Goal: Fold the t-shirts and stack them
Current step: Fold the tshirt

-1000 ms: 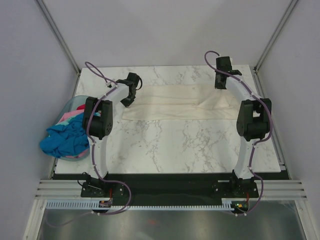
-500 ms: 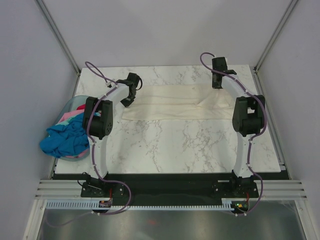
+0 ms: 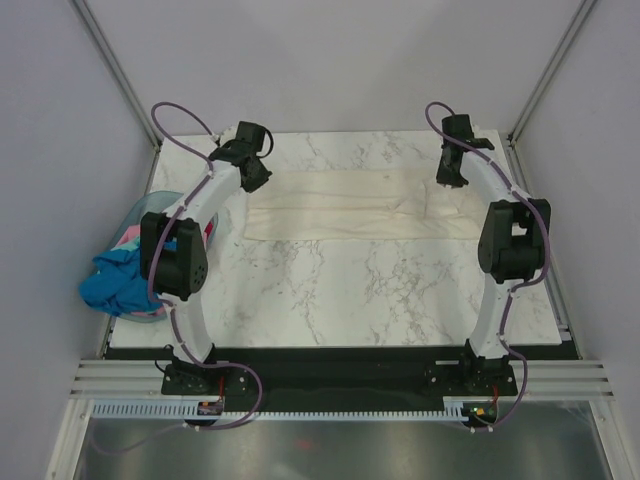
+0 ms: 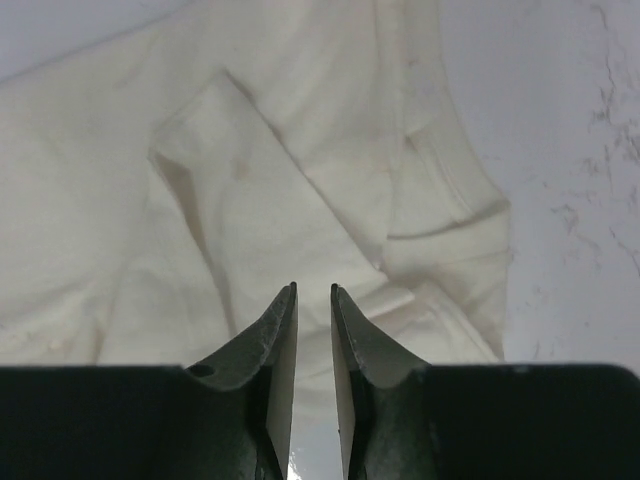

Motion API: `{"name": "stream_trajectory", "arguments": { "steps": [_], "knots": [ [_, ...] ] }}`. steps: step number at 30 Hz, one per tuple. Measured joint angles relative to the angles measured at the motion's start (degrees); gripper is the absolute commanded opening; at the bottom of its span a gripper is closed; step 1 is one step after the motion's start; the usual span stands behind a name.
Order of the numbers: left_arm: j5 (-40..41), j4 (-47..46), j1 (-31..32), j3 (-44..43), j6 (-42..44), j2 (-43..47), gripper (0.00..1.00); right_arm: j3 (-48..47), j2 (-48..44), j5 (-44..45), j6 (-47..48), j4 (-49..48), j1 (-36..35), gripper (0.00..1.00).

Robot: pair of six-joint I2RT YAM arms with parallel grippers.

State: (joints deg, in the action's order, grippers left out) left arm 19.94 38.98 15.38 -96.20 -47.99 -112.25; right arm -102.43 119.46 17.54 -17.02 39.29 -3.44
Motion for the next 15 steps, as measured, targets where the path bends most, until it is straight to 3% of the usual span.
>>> {"name": "stream_trajectory", "arguments": {
  "steps": [7,15],
  "knots": [
    [-15.67,-6.71,0.2,7.54,6.56,-0.55,0.15,9.49,-5.33,-4.26,-4.0,1.42,7.74,0.23],
    [-15.63,-6.16,0.24,13.35,8.61,-3.28,0.15,18.73,-4.94,-4.09,-5.11,-0.02,8.98,0.22]
  ]
}}
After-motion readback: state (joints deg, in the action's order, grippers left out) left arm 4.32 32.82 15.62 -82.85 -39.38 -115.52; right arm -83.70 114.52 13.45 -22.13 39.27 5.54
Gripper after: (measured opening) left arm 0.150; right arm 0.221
